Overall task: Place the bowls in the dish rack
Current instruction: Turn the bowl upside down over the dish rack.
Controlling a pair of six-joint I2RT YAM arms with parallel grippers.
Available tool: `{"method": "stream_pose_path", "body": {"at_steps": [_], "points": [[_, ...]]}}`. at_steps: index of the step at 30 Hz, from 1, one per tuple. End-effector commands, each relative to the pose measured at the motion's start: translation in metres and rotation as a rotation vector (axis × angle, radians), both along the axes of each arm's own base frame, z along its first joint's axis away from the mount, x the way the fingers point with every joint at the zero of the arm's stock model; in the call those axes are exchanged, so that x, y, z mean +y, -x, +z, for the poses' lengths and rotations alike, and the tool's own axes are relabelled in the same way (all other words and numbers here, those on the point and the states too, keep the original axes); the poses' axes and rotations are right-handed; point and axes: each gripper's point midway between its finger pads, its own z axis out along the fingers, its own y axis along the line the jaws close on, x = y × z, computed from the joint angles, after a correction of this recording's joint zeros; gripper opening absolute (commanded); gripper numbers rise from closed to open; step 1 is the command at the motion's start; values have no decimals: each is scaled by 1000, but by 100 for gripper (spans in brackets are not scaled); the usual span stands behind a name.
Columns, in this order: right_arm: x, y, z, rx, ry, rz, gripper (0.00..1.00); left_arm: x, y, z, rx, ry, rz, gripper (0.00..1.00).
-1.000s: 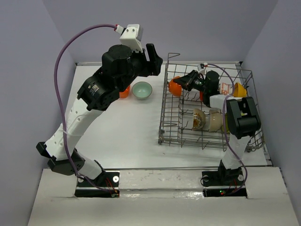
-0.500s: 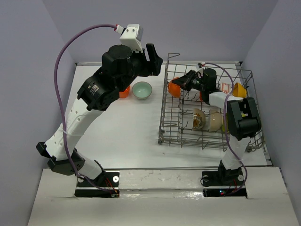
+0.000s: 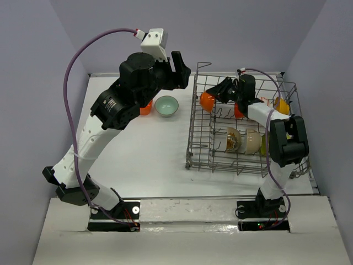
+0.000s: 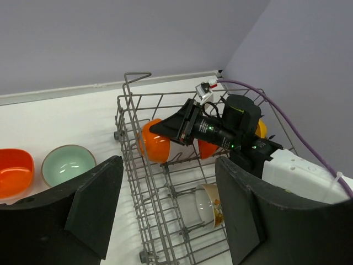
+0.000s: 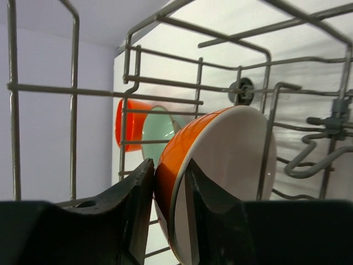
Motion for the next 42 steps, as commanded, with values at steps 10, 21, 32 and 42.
{"method": "stream_pose_path", "body": {"at_steps": [10,21,32,42], "points": [[-47,-4,-46,131,237,-136,41,9,9,25,-56,49,-5,76],[-64,0,-40,151,361,-186,45,8,7,22,-50,47,-5,76],[-65,0,-13,105,430,-190,50,9,8,18,-45,45,0,76],[-58,0,1,74,516,-185,55,18,6,12,-37,35,43,77]]}}
